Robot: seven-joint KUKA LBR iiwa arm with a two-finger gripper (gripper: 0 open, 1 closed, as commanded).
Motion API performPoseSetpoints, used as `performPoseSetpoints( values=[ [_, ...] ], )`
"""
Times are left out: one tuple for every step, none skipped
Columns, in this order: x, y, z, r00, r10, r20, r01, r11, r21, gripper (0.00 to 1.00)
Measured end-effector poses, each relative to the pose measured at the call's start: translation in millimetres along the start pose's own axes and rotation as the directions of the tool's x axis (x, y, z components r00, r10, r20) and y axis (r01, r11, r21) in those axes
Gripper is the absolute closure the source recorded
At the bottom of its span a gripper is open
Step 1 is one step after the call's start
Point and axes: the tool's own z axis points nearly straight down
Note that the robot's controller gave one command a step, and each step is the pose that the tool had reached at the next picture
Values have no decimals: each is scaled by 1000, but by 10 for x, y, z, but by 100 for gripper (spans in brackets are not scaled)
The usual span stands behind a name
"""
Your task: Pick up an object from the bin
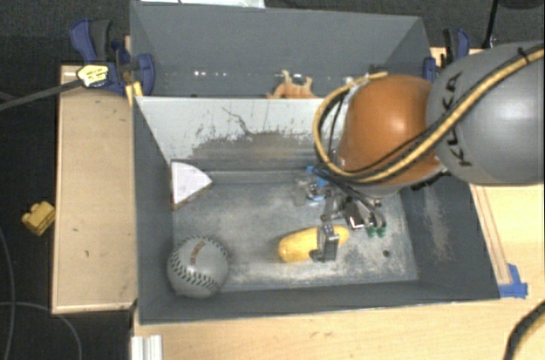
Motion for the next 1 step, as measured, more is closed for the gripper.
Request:
performPoseSetpoints(
  values=[
    [103,-212,268,998,61,-6,-61,998,0,0]
  ],
)
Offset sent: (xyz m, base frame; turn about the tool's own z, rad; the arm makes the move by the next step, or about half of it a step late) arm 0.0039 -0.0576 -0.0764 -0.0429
